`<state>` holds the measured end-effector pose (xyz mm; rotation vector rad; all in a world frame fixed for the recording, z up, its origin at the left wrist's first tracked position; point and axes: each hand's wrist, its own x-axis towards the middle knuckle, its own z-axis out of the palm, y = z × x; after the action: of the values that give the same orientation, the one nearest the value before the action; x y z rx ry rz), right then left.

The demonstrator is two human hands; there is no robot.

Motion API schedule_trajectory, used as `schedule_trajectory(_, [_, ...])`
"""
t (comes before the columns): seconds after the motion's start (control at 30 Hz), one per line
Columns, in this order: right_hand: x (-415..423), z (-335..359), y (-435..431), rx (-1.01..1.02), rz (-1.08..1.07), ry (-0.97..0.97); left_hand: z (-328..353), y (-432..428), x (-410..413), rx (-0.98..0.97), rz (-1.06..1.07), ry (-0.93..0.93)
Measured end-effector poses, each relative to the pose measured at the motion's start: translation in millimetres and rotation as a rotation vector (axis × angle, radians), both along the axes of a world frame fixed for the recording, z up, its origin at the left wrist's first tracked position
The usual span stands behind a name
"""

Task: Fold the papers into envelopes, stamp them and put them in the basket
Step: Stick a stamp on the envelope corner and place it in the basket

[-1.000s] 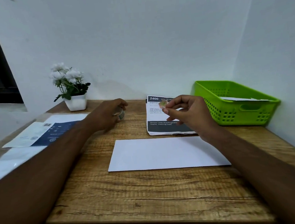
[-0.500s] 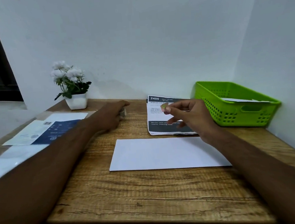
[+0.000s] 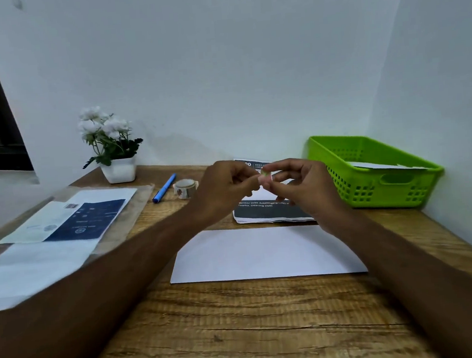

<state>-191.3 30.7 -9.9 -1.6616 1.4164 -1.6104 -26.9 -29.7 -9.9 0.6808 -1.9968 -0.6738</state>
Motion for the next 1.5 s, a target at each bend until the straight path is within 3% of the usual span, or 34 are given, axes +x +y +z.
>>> schedule_trajectory(0.2, [-1,-5,-8,0.014,0.053,0.035,-1,-1,3,0.120,0.039,0.115])
schedule_trajectory(0.5, [2,2,0,0.006,0.044,-0.014,-2,0,3,0.221,-0.009,0.123])
schedule_trajectory(0.57, [-6,4,-2,-0.008,-0.011,0.009,-4,0,2,0.194,-0.012,0.021])
schedule_trajectory(0.67, [-25,5,-6,-0.031,-0.140,0.178,-11,2,-3,-0.026,0.000,-0.289])
schedule_trajectory(0.73, [-37,7,-5,-0.026,-0.217,0.279,-16,9,-9,-0.033,-0.079,-0.369])
schedule_trajectory(0.9, [-59,15,1,-0.053,-0.324,0.307,-23,28,-39,-0.112,-0.136,-0.603])
schedule_trajectory(1.07, [-64,15,1,0.012,-0.237,0.368,-14,32,-65,0.123,-0.212,-0.639])
schedule_trajectory(1.23, [-63,14,0,0.014,-0.205,0.431,-8,27,-75,0.252,-0.133,-0.674])
schedule_trajectory(1.43, [-65,14,-2,0.001,-0.214,0.477,17,24,-85,0.313,-0.131,-1.028])
schedule_trajectory(1.5, [-67,13,-4,0.002,-0.190,0.470,19,22,-87,0.332,-0.144,-1.056])
